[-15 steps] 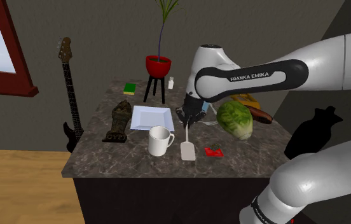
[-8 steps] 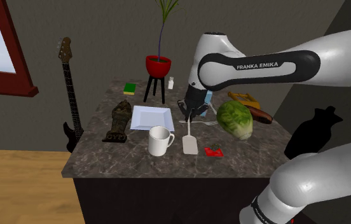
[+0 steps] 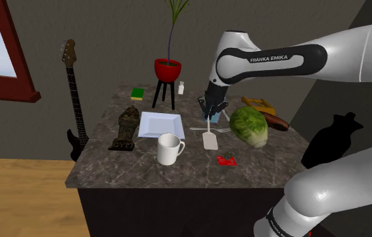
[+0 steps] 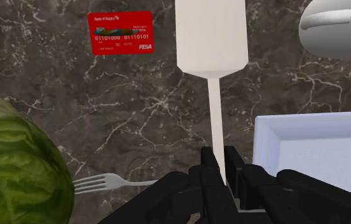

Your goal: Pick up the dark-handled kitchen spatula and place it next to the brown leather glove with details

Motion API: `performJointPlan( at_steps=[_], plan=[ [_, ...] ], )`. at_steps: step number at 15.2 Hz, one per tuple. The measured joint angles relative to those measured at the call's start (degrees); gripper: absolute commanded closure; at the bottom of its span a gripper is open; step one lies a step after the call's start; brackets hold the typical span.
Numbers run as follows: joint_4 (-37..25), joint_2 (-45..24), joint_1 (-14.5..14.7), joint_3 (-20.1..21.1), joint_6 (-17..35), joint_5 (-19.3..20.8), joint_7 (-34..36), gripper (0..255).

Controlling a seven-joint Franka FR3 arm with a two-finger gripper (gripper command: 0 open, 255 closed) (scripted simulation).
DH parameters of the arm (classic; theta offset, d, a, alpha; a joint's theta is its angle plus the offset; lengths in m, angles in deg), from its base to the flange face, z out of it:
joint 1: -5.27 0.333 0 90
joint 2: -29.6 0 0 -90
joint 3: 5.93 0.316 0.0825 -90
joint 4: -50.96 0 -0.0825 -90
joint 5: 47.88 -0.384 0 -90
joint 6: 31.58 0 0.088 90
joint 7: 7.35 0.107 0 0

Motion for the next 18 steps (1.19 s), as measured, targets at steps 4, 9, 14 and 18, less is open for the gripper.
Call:
performJointPlan(
  at_steps=[4,9,14,18],
  plan=[
    [-2.15,-3.16,-2.49,-3.4,0.84,1.84,-4.74,255],
    [-6.15,-7.83,-5.52,-7.52,1.41,3.77,-10.67,255],
    [-12.9,-14.6,-8.1,-10.74,1.43,5.13,-15.7,255],
    [-19.64,-20.23,-10.28,-13.35,0.47,5.65,-20.23,255]
  ],
)
